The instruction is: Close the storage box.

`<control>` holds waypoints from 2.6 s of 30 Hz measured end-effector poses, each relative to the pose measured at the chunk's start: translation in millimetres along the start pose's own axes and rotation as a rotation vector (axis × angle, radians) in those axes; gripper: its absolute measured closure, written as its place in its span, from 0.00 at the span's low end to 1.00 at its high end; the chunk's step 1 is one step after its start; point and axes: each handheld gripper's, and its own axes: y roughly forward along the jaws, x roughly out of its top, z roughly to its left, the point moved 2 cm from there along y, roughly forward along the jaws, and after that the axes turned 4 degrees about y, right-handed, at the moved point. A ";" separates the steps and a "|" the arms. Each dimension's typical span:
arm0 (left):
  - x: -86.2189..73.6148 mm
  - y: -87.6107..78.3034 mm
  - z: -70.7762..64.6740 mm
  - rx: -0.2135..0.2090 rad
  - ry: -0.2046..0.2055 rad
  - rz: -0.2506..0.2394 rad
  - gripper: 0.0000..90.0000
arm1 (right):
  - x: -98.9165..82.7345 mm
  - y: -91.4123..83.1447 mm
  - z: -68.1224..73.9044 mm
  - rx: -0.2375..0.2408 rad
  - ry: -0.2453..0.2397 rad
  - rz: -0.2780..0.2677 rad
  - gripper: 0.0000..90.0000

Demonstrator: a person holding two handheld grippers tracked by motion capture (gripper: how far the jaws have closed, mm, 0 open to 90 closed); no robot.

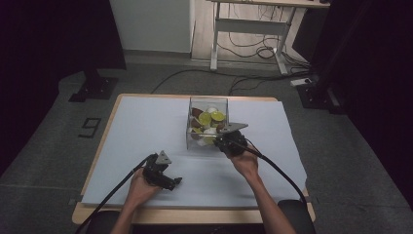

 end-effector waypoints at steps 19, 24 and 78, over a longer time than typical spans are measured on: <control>0.1 0.3 -0.4 0.003 0.005 0.006 0.00 | 2.1 10.4 -3.7 -0.035 0.017 -0.012 0.89; 0.2 0.4 -0.6 0.005 0.006 0.006 0.00 | 1.6 12.2 -3.6 -0.042 0.014 -0.015 0.89; -0.3 0.5 -0.6 0.001 0.009 0.011 0.00 | -2.3 -9.1 7.1 0.015 -0.040 0.035 0.46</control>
